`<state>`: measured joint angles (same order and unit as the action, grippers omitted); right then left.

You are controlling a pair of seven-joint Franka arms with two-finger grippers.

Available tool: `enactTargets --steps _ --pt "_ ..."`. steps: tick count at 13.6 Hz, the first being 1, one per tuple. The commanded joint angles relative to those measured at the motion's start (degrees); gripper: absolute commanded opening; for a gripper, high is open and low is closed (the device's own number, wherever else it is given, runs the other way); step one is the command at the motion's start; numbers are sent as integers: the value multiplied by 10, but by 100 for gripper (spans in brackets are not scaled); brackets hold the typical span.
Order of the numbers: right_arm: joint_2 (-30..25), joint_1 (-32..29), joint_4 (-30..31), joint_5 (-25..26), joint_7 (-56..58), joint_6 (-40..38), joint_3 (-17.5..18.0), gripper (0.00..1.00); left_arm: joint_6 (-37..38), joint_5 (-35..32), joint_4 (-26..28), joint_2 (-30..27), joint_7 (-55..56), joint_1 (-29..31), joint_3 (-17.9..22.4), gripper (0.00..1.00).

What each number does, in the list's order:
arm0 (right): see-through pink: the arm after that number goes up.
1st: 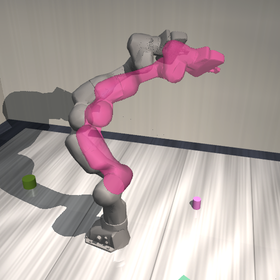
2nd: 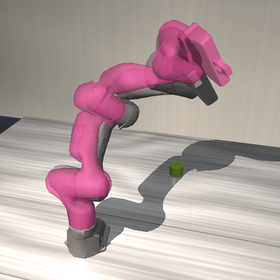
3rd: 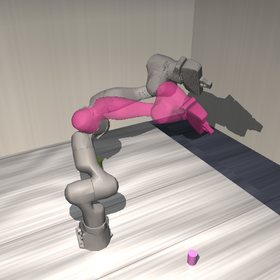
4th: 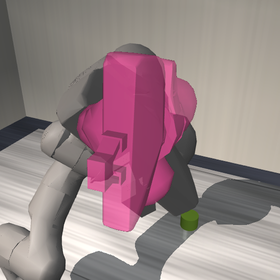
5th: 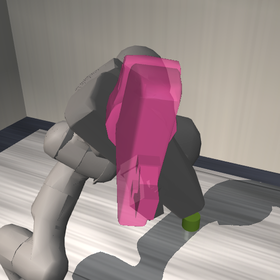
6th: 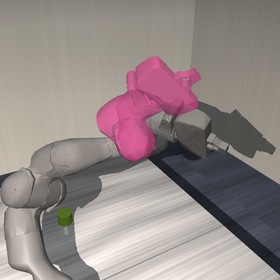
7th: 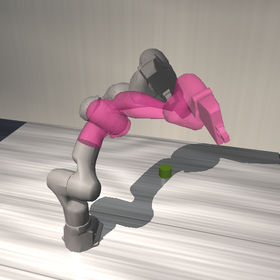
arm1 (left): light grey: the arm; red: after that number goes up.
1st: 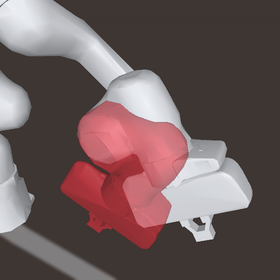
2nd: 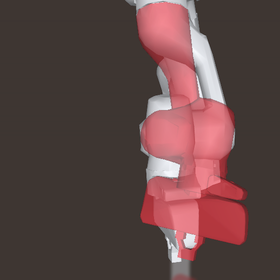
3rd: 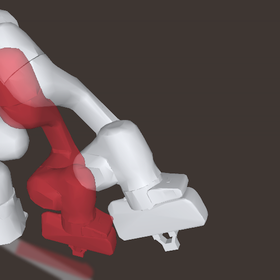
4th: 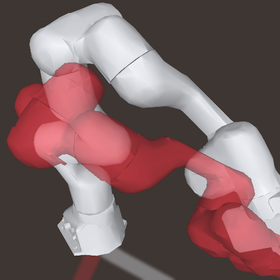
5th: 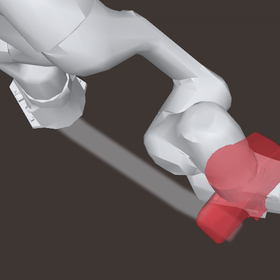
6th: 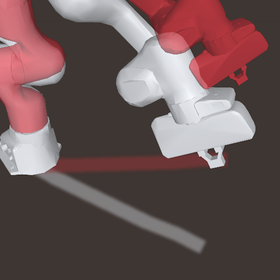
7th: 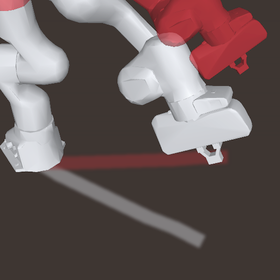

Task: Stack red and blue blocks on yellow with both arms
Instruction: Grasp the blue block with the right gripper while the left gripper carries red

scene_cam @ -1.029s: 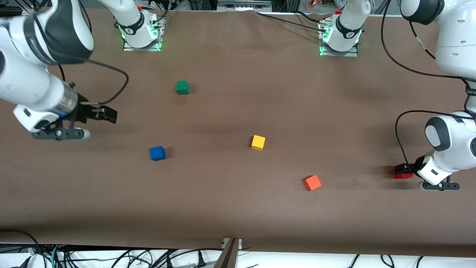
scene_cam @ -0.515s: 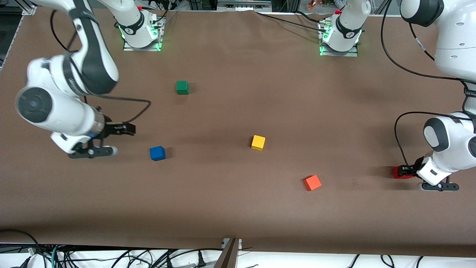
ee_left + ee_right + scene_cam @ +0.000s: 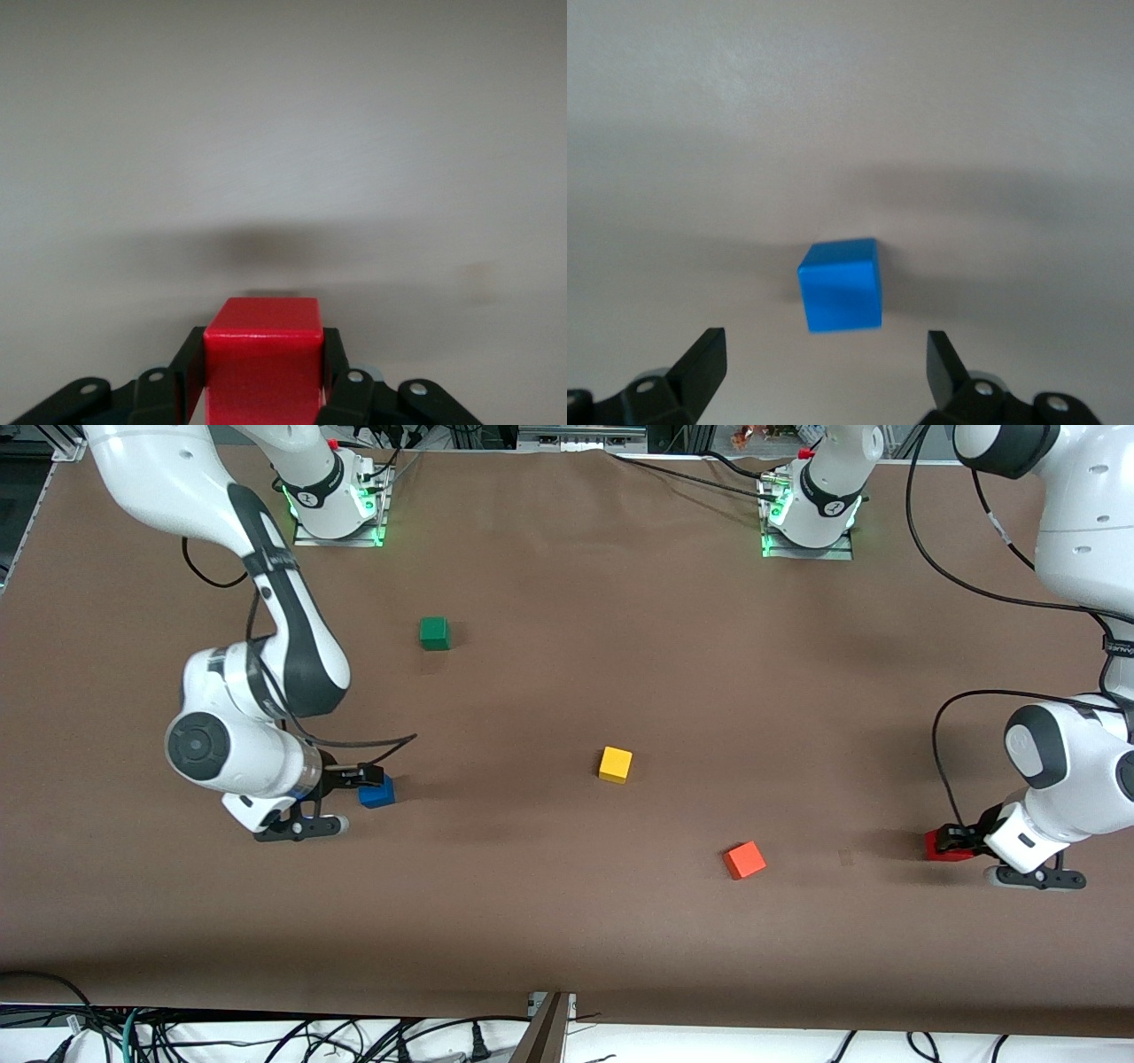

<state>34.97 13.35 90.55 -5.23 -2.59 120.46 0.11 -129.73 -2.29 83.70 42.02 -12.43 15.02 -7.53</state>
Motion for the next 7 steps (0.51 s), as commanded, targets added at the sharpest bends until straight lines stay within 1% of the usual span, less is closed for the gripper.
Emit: enactTargets --steps 1,2,5,6,7 --pt "-17 3 70 -13 47 57 1 100 96 -8 -54 -29 31 -69 -6 0" --pt "-18 3 89 -13 48 68 1 100 119 -7 -74 -29 42 -102 -7 0" --pt "-23 3 139 -13 49 126 1 98 123 -8 -80 -30 145 -194 -14 0" --pt "-22 4 149 -13 52 142 1 94 123 -8 -80 -29 184 -232 -15 0" --pt "-21 3 153 -13 65 150 1 86 121 -8 -80 -27 203 -265 -15 0"
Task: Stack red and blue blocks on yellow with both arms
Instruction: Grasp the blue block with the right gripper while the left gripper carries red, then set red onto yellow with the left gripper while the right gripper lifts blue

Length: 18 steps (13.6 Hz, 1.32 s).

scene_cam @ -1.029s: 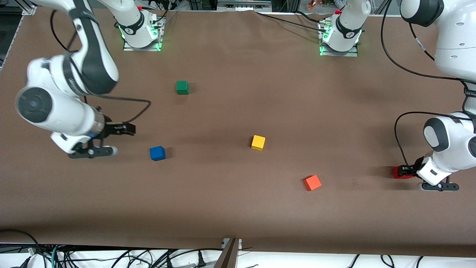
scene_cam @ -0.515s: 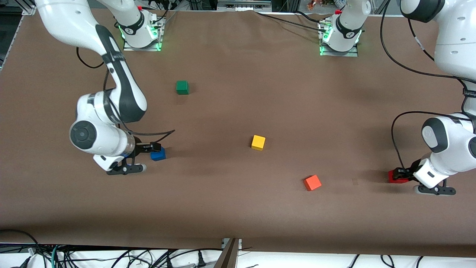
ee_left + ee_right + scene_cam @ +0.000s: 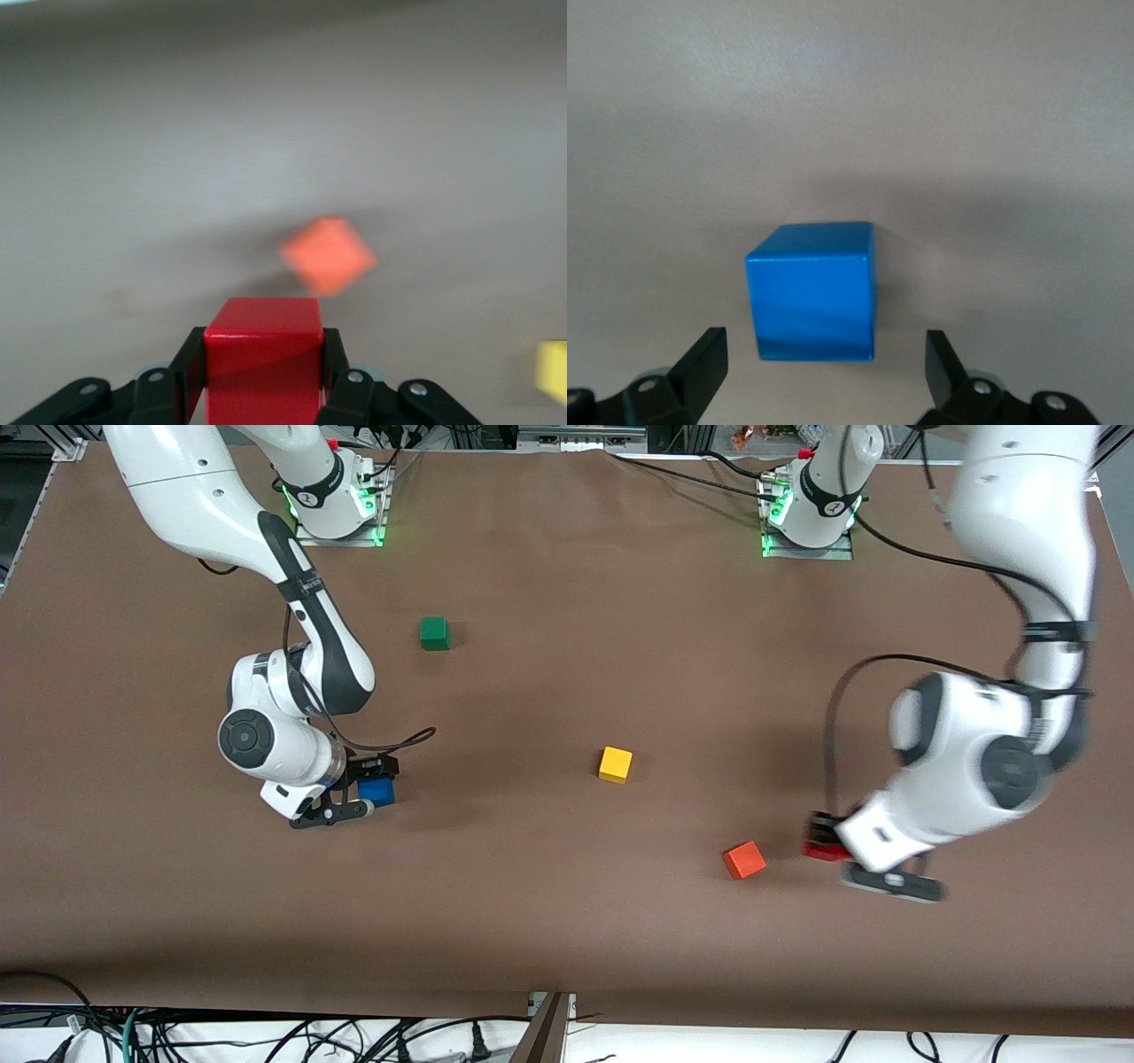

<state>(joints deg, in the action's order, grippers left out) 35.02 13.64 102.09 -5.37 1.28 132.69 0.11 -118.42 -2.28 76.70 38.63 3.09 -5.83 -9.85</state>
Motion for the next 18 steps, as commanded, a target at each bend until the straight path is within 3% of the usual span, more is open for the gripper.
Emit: enactTargets --steps 1,3,8,11,15,18 --pt "-19 0 37 -12 32 28 1 75 7 -9 -9 10 53 -92 8 0" --pt "-18 -1 33 -12 30 29 1 56 6 -8 -5 12 54 -137 9 0" --pt "-21 -1 16 -23 27 21 2 33 3 -11 10 27 54 -192 9 0" --pt "-23 -5 -14 -24 28 -18 1 32 -10 -15 11 38 86 -208 9 0" --pt "-21 -14 -132 -50 25 -173 -2 31 -29 -14 9 53 93 -218 11 0" --pt "-17 -13 -179 -58 -3 -225 -2 31 -44 -16 10 62 130 -233 14 0"
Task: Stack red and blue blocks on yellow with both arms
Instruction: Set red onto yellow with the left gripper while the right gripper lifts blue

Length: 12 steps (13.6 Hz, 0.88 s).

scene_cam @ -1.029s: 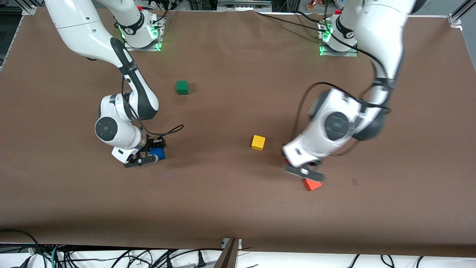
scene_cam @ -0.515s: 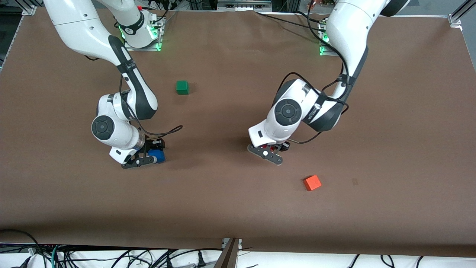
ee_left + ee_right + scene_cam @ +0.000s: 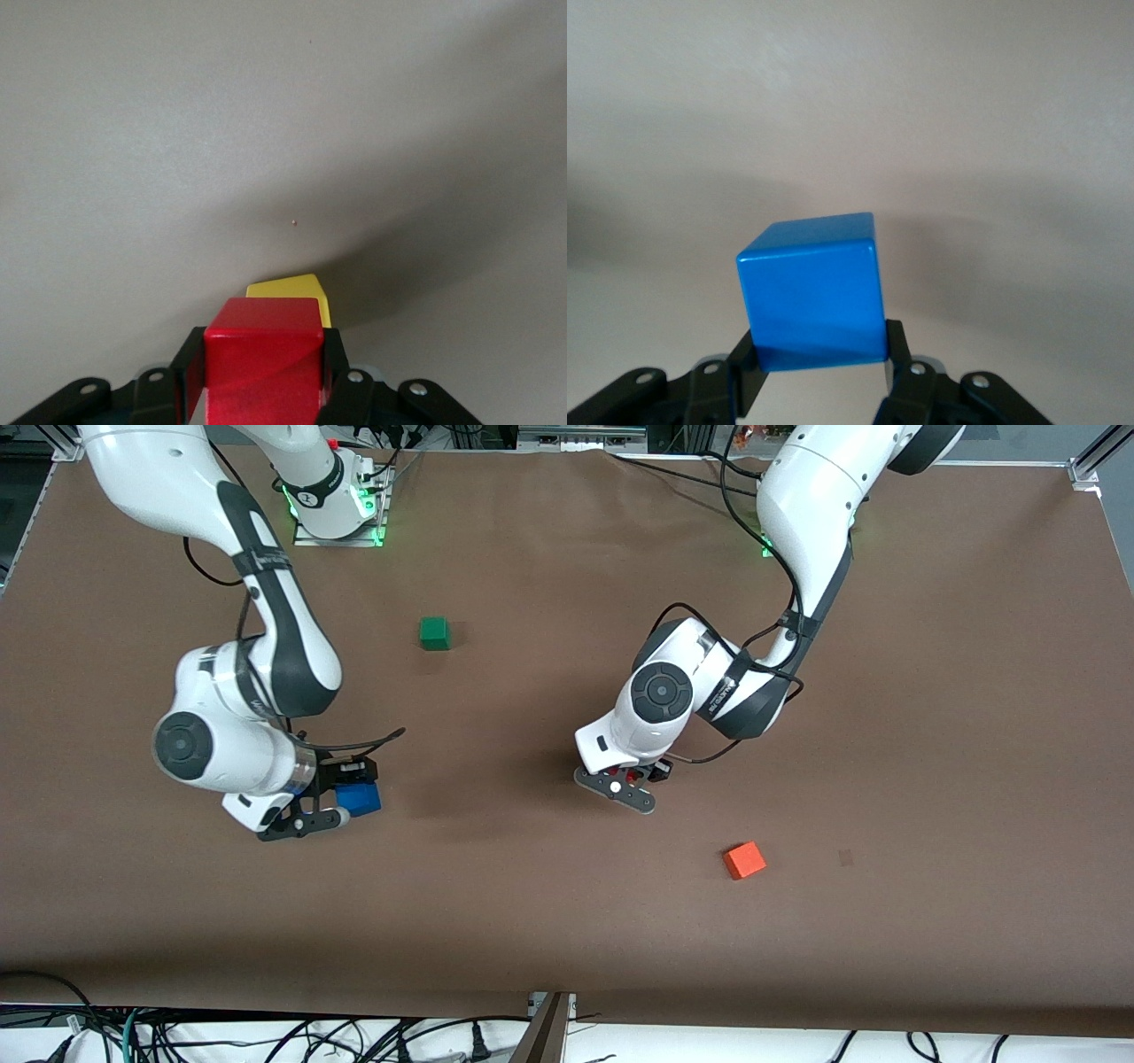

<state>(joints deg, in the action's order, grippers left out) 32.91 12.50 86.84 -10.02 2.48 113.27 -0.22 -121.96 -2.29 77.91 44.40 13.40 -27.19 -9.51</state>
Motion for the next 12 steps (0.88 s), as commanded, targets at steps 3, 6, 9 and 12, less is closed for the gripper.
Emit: enactTargets --steps 3,6,9,12 --pt "4 9 -42 -11 -76 -36 5 31 -8 -20 -1 4 27 -19 12 0" --pt "8 30 -63 -13 -126 -39 6 31 -5 -31 6 3 27 -19 12 0" --pt "29 64 -103 -14 -199 -39 7 31 -1 -31 15 0 28 -22 13 0" --pt "43 94 -122 -21 -269 -31 7 31 1 -32 23 -5 43 -29 13 0"
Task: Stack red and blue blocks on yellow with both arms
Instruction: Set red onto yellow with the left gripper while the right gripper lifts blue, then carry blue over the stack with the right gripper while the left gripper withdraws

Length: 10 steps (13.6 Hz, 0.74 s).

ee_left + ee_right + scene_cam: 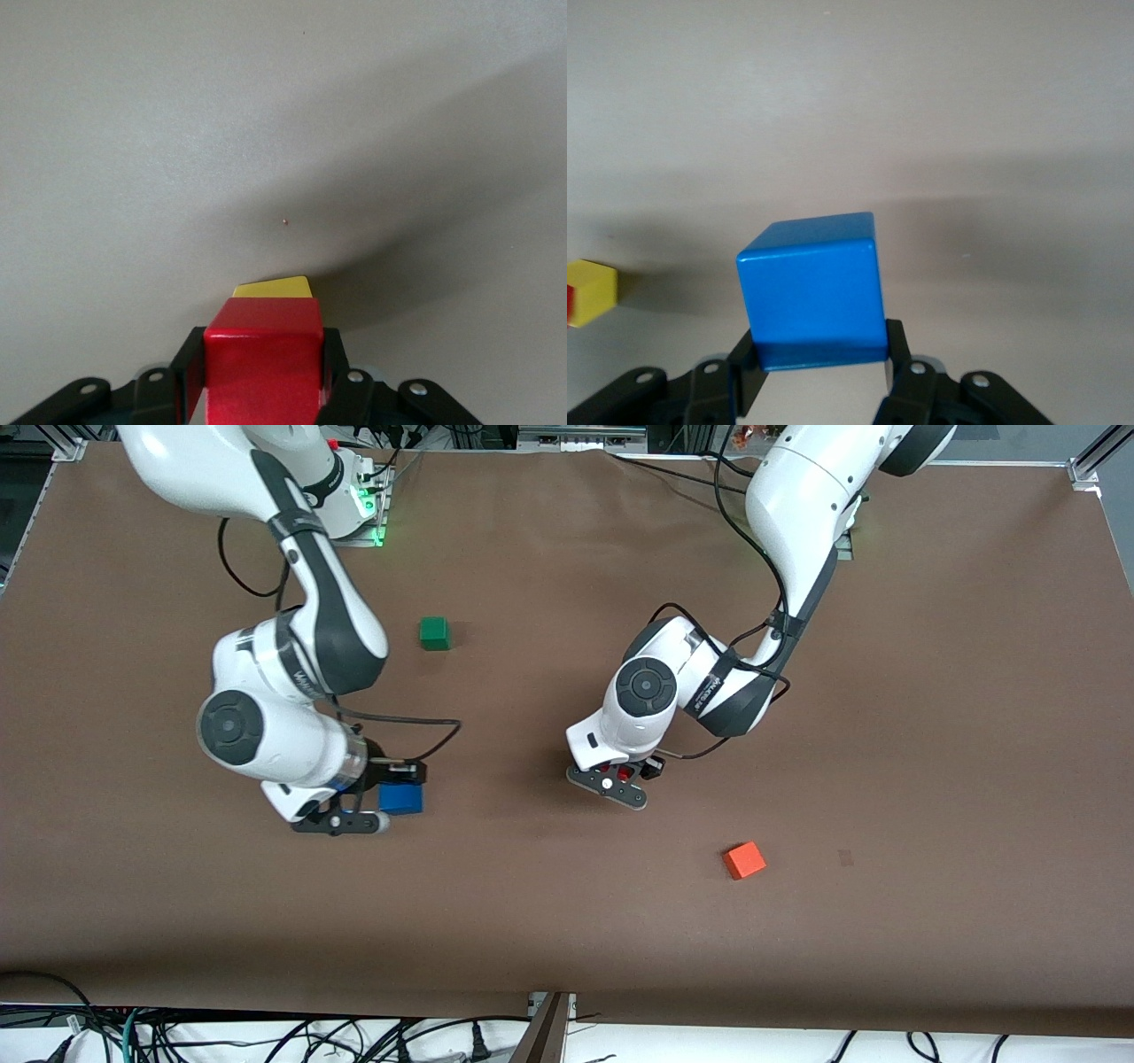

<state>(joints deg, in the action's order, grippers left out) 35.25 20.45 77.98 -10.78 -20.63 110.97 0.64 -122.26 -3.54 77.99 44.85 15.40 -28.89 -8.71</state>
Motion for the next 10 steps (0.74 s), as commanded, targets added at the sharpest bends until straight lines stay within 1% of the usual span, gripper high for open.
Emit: enactTargets --steps 1,2,3,4,6,7,10 --pt "23 23 -36 -13 -55 -4 -1 31 4 -23 24 -10 25 -14 6 0" --pt "26 30 -42 -13 -70 -2 -1 31 4 -35 24 -10 30 -16 5 2" --pt "32 35 -52 -13 -82 -2 -1 31 4 -38 24 -10 40 -16 5 49" --pt "37 38 -58 -13 -91 -2 -1 31 9 -38 19 -10 44 -15 5 99" --pt "40 46 -63 -13 -105 -1 -1 31 37 -34 -1 -22 46 -9 6 100" --pt "43 48 -64 -13 -114 4 -1 31 66 -31 -26 -31 46 -1 7 100" --pt "46 65 -64 -13 -152 19 -1 31 189 -27 -134 -40 46 58 0 100"
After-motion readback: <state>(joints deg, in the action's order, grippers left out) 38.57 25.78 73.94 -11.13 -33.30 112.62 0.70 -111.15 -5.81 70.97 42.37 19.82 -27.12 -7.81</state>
